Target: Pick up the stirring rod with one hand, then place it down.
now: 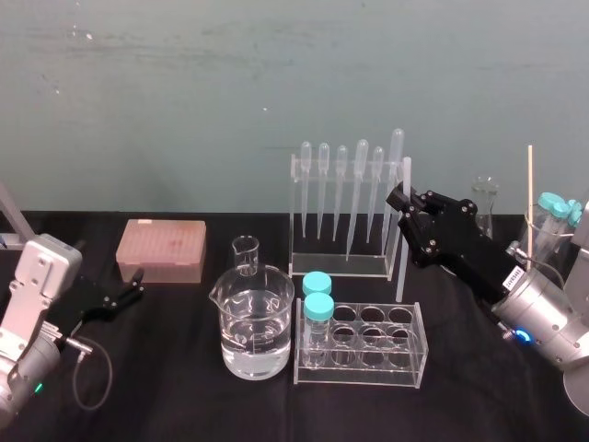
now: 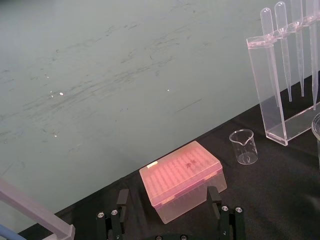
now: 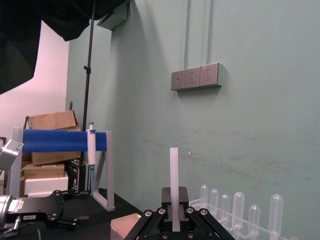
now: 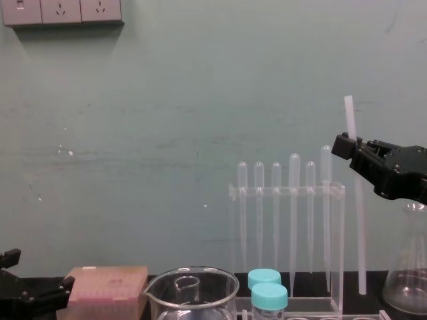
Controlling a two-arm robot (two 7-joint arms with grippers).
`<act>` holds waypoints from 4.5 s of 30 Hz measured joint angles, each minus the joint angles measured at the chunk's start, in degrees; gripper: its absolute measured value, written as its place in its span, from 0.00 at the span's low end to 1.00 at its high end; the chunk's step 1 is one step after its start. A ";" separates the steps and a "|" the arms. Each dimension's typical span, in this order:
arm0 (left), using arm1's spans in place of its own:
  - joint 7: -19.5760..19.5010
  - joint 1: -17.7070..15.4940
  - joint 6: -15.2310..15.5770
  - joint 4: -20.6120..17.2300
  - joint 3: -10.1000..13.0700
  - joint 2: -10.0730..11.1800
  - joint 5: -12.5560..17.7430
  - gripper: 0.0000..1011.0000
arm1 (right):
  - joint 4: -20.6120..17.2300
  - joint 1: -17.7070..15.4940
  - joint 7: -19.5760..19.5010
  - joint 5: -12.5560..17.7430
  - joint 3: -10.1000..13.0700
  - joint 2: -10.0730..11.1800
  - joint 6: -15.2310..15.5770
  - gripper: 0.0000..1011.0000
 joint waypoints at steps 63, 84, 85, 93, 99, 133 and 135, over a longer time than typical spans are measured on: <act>0.00 0.00 0.00 0.00 0.00 0.00 0.00 0.99 | -2.26 -2.88 1.76 -3.48 0.40 2.34 4.21 0.07; 0.00 0.00 0.00 0.00 0.00 0.00 0.00 0.99 | 6.87 0.50 5.49 -4.16 -2.66 0.80 4.65 0.07; 0.00 0.00 0.00 0.00 0.00 0.00 0.00 0.99 | 7.33 0.59 5.64 -4.22 -2.81 0.77 4.65 0.07; 0.00 0.00 0.00 0.00 0.00 0.00 0.00 0.99 | 8.05 0.71 5.75 -4.65 -3.20 0.77 5.02 0.07; 0.00 0.00 0.00 0.00 0.00 0.00 0.00 0.99 | 8.01 0.71 5.73 -4.61 -3.15 0.80 5.01 0.07; 0.00 0.00 0.00 0.00 0.00 0.00 0.00 0.99 | 7.88 0.69 5.67 -4.53 -3.05 0.81 4.84 0.91; 0.00 0.00 0.00 0.00 0.00 0.00 0.00 0.99 | 6.83 0.80 5.53 -5.11 -2.99 0.83 3.52 0.96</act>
